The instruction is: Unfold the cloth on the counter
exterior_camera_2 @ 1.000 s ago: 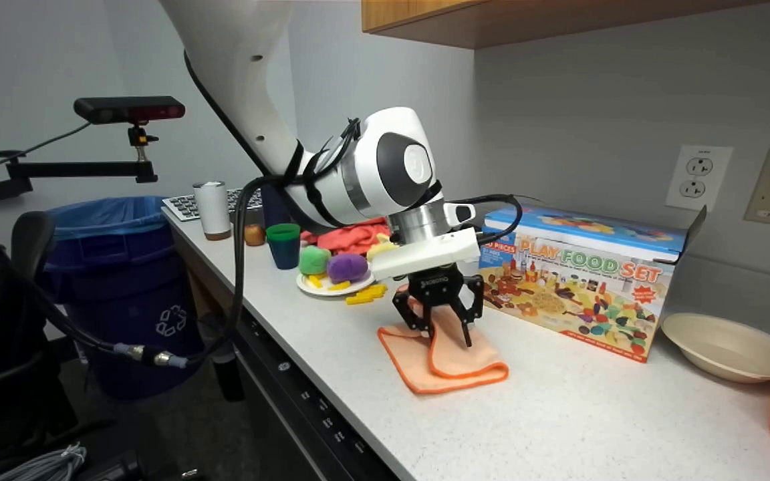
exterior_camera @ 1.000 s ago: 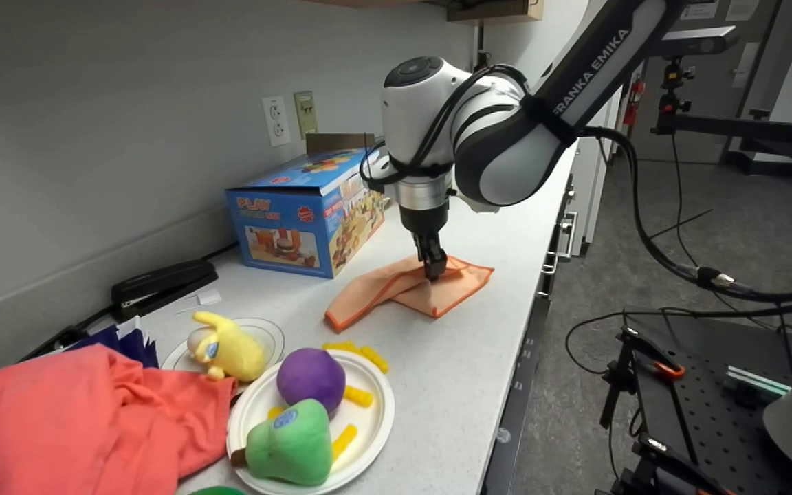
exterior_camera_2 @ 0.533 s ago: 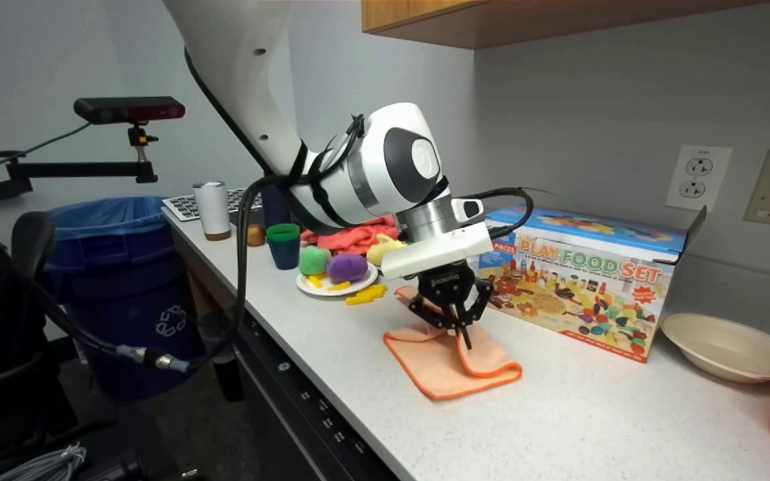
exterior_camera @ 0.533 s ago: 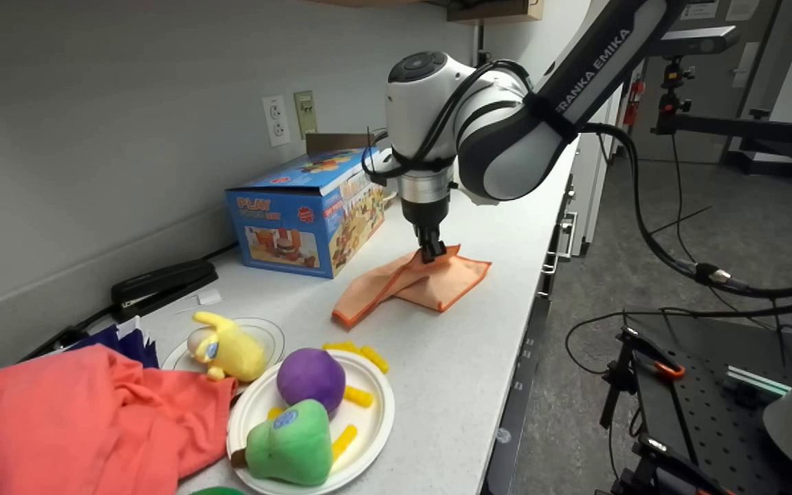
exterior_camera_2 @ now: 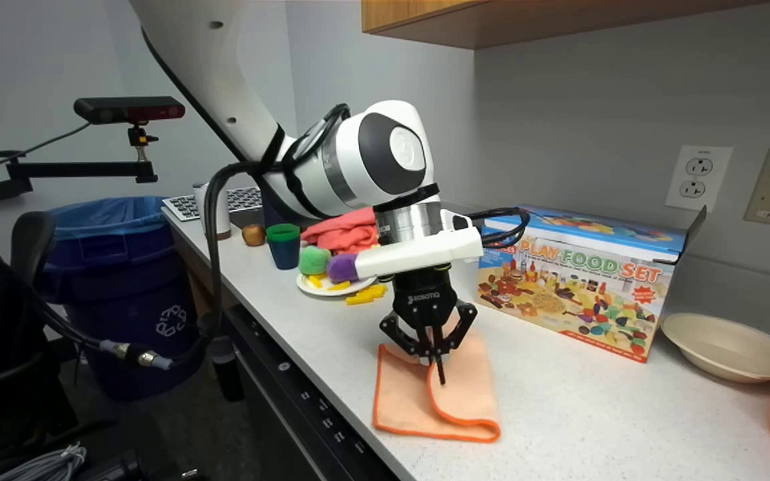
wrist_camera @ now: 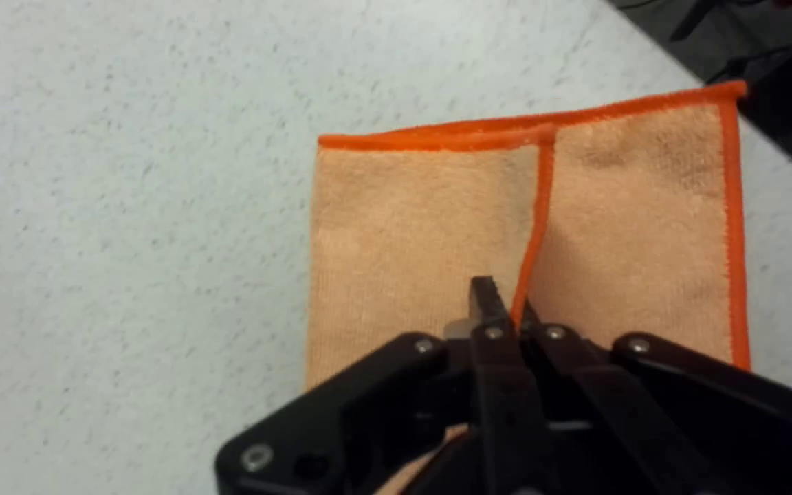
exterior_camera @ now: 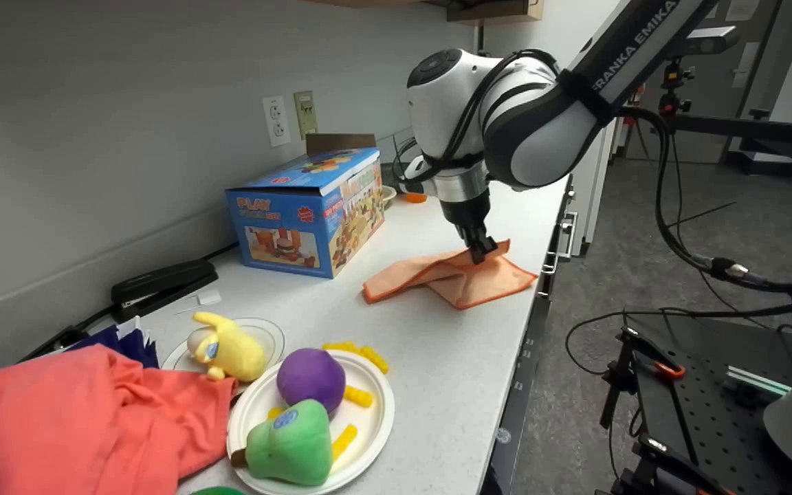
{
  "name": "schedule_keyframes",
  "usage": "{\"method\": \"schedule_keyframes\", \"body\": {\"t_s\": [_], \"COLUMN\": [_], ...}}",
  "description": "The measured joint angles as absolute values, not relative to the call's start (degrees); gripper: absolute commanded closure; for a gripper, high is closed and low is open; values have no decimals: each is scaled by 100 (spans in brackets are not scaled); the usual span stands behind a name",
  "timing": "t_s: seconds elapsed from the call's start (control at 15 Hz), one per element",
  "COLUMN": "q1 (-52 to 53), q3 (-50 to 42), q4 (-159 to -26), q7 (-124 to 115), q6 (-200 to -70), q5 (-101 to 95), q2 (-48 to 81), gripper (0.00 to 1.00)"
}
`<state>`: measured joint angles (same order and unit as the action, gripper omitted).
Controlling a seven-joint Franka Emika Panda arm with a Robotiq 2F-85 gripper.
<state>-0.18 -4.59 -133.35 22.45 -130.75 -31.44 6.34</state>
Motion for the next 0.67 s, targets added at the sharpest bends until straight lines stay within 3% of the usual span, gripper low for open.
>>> {"method": "schedule_keyframes", "body": {"t_s": [0.67], "q1": [-170], "q3": [-489], "q4": [-13093], "q7": [1127], "q6": [-12552], "q5": [-3811], "q2": [391], "gripper": [100]}}
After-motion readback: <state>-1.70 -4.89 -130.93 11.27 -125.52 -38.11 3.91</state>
